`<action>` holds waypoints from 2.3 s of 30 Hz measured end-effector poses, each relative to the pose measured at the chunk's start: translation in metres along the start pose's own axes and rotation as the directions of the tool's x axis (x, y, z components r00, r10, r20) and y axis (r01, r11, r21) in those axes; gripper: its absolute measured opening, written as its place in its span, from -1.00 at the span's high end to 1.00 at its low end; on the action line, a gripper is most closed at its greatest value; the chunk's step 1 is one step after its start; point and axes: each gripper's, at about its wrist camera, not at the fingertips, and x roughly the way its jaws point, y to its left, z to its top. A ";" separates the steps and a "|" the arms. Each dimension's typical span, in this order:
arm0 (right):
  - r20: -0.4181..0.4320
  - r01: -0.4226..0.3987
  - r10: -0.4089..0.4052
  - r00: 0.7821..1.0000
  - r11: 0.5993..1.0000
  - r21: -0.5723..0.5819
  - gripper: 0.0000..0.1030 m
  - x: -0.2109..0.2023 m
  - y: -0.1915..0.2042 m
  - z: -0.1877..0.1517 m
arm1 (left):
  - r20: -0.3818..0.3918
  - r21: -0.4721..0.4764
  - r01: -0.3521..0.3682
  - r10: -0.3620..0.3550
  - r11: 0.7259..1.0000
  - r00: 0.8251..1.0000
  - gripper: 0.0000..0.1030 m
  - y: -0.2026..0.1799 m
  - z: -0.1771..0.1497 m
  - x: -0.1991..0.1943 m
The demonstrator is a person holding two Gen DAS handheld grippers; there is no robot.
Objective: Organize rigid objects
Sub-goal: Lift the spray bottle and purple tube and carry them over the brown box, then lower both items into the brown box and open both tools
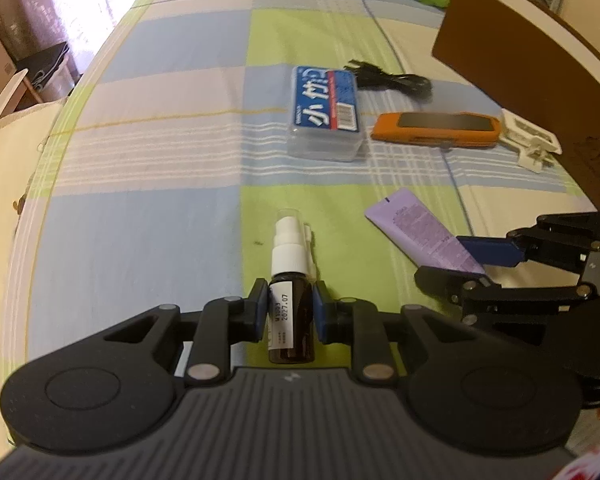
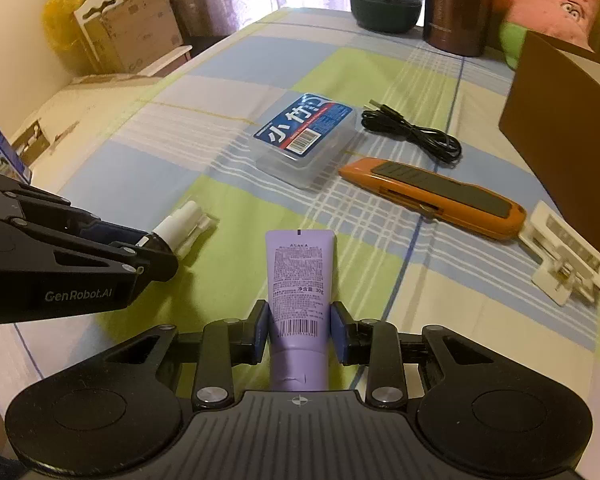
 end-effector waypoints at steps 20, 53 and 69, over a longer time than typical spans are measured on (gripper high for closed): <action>0.107 0.096 -0.122 0.987 0.971 0.221 0.44 -0.093 -0.036 -0.003 | 0.099 0.187 0.122 -0.142 0.975 0.985 0.62 -0.062 0.041 -0.047; 0.143 0.285 -0.442 0.885 0.760 0.584 0.44 -0.210 -0.201 0.009 | 0.126 0.482 0.327 -0.433 0.813 0.893 0.62 -0.265 0.178 -0.051; 0.030 0.326 -0.424 0.905 0.737 0.592 0.44 -0.172 -0.249 0.009 | -0.020 0.473 0.363 -0.402 0.803 0.916 0.62 -0.308 0.202 0.009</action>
